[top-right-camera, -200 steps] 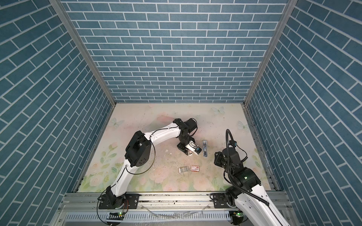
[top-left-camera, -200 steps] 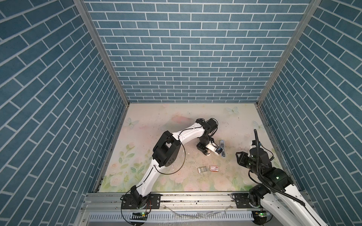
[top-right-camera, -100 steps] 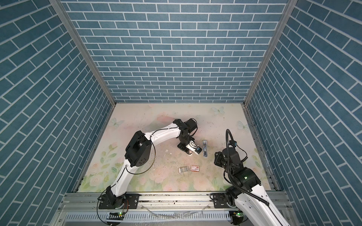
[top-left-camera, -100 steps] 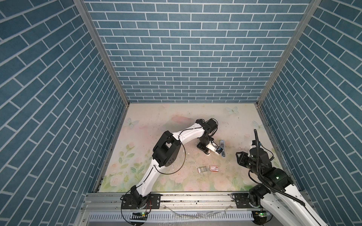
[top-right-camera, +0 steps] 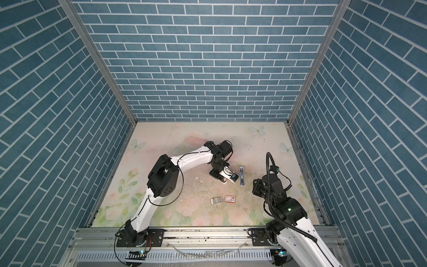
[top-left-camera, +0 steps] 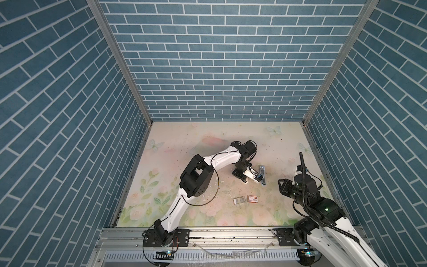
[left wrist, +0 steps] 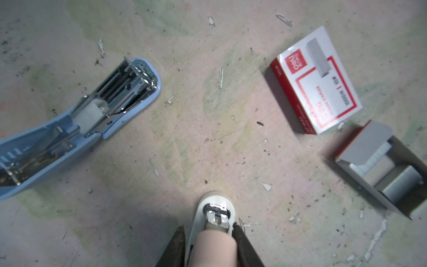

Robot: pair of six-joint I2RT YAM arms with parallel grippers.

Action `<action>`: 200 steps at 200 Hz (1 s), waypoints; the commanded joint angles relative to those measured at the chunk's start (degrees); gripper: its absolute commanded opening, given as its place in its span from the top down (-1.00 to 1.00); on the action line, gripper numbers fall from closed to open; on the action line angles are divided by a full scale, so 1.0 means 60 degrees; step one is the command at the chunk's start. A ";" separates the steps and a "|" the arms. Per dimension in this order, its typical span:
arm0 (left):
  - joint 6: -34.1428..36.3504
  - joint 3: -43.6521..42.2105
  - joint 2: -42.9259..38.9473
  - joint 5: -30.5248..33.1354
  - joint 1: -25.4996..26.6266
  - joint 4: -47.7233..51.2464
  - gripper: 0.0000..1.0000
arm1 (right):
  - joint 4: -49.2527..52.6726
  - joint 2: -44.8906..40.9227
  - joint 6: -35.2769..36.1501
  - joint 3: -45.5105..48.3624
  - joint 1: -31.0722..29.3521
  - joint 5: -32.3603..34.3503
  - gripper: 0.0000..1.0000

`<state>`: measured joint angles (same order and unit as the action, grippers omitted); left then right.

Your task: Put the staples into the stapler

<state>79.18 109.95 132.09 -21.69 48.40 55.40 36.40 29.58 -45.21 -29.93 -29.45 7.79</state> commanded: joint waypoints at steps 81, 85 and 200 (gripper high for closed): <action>-0.0144 -0.0125 -0.0571 -0.0121 0.0048 0.0234 0.33 | -0.0133 0.0050 -0.0258 0.0172 0.0038 0.0049 0.29; -0.0144 -0.0121 -0.0570 -0.0130 0.0048 0.0243 0.34 | -0.0134 0.0050 -0.0262 0.0170 0.0035 0.0049 0.29; -0.0186 -0.0315 -0.0556 -0.0018 0.0048 0.0157 0.19 | -0.0163 0.0021 -0.0261 0.0243 0.0031 0.0049 0.29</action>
<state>78.24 108.97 129.80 -21.69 48.40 55.53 35.55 29.74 -45.23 -28.86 -29.45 7.73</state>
